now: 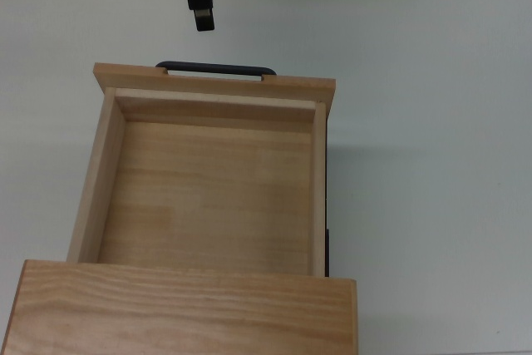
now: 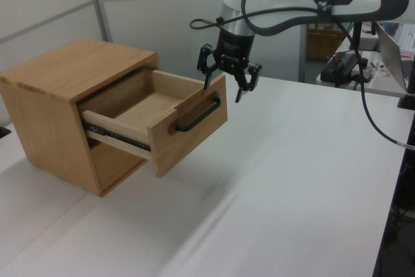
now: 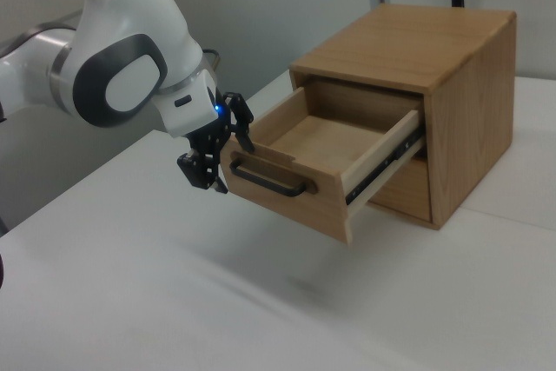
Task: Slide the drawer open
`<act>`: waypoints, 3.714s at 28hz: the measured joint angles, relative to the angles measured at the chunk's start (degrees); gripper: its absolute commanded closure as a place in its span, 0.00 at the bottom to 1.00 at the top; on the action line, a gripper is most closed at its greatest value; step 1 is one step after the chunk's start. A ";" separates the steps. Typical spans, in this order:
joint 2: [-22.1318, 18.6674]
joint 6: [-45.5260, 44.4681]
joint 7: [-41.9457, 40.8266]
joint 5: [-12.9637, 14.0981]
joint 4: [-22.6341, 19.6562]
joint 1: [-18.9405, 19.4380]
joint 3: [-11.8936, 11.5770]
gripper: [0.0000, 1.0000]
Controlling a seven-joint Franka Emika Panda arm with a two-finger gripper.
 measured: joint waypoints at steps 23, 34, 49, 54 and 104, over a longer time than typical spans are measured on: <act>-0.04 -11.39 -53.24 -1.31 0.90 0.02 0.54 0.00; 0.59 -11.42 -69.69 -3.90 0.89 -0.20 0.48 0.00; 1.86 -12.45 -79.41 -6.91 0.89 -0.20 0.48 0.00; 2.55 -13.53 -81.66 -6.92 0.88 -0.20 0.48 0.00; 4.68 -23.50 -84.13 -7.41 10.62 0.00 0.94 0.00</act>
